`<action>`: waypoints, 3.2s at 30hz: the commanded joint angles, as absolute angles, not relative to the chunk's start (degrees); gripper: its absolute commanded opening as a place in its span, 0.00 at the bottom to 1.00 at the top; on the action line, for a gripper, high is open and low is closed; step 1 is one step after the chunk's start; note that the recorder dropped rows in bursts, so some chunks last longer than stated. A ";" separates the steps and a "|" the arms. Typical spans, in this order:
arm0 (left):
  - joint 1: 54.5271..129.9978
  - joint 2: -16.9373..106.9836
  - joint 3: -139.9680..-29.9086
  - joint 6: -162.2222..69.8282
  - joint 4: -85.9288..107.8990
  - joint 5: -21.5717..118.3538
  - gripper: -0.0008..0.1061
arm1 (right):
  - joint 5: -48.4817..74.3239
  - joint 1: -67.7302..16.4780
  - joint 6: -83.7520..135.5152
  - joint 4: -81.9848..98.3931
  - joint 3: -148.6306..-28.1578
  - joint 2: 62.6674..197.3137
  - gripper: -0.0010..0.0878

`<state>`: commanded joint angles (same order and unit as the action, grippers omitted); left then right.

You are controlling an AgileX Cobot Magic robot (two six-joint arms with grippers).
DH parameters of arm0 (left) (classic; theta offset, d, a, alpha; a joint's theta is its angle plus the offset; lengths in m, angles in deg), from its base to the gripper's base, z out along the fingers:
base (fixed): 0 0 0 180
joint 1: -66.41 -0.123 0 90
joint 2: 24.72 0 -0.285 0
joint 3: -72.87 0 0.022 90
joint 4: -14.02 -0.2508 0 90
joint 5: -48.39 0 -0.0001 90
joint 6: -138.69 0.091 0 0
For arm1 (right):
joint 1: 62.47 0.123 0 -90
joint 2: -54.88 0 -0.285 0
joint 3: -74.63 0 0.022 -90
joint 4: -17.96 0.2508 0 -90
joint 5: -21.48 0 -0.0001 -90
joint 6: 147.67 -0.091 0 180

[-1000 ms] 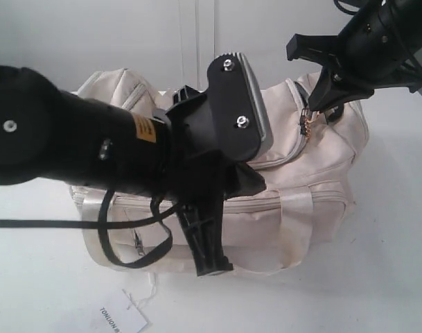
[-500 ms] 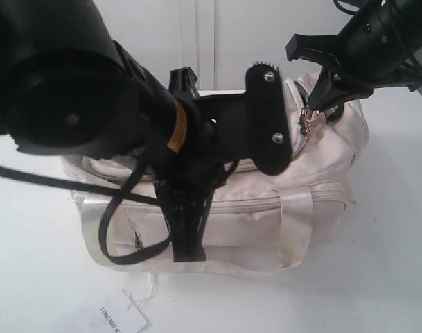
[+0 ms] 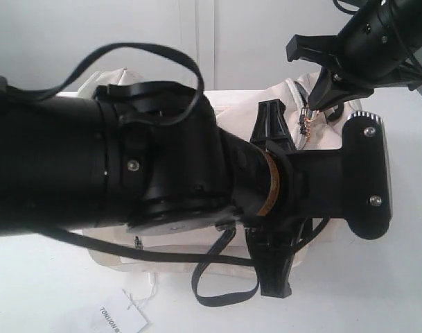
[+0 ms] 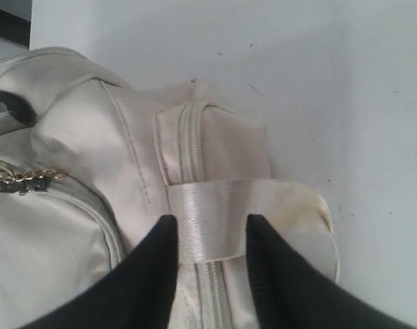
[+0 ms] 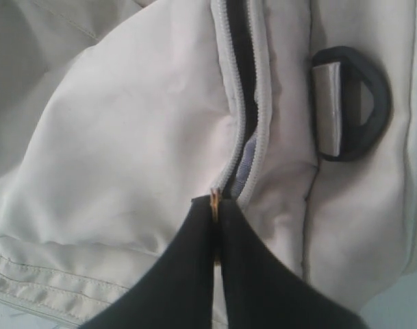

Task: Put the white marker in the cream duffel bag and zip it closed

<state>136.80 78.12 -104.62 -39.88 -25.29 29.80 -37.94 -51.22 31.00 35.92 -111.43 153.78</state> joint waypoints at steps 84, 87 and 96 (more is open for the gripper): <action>134.38 86.05 -104.65 -51.67 -37.44 33.81 0.01 | -11.22 -51.22 31.14 29.96 -111.43 157.69 0.01; 134.38 86.05 -104.65 -51.67 -37.44 33.81 0.01 | -11.22 -51.22 31.14 29.96 -111.43 157.69 0.01; 134.38 86.05 -104.65 -51.77 -37.45 33.81 0.01 | -11.48 -51.22 31.14 30.46 -111.43 157.71 0.01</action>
